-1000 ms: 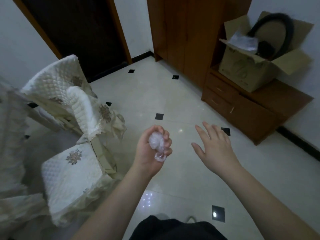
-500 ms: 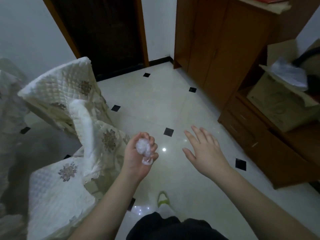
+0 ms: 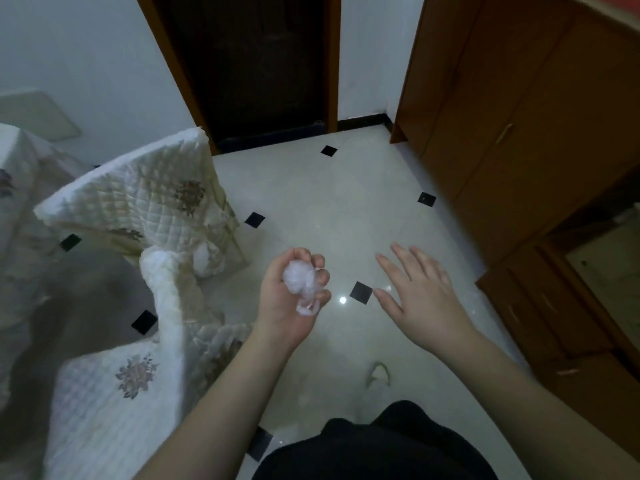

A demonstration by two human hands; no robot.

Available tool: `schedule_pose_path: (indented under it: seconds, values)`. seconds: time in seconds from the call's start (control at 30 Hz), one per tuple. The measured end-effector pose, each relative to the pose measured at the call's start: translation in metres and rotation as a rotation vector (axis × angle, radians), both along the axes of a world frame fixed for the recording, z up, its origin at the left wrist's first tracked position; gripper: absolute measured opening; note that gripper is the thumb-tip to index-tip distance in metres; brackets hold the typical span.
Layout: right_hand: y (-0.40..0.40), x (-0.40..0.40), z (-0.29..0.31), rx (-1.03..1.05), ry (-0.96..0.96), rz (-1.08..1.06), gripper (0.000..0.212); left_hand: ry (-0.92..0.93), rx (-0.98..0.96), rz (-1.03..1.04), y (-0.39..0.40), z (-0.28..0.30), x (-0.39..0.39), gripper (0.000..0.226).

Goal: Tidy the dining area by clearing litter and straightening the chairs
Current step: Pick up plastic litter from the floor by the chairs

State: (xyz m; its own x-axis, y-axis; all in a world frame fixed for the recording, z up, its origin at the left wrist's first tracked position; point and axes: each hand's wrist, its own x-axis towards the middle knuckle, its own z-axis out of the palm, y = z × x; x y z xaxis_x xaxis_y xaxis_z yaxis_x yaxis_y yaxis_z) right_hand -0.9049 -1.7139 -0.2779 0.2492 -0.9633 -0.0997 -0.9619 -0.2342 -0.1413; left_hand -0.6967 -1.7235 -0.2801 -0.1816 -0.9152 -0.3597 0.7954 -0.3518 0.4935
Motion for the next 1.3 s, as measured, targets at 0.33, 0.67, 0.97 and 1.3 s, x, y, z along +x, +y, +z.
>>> schedule_pose_path:
  seconds: [0.33,0.67,0.97,1.3]
  values:
    - [-0.202,-0.030,-0.012,0.004,-0.109,0.069,0.064,-0.053,0.072,0.129,-0.178,-0.001,-0.026,0.021]
    - [-0.372,0.004,-0.017,0.080,-0.091,0.244,0.069,-0.048,0.096,0.332,-0.304,0.011,-0.005,0.018]
    - [-0.516,0.119,-0.019,0.045,-0.064,0.381,0.059,0.048,0.042,0.454,-0.427,0.016,0.092,0.020]
    - [-0.663,0.231,0.007,0.015,-0.057,0.413,0.060,0.042,0.018,0.473,-0.574,0.029,0.196,0.021]
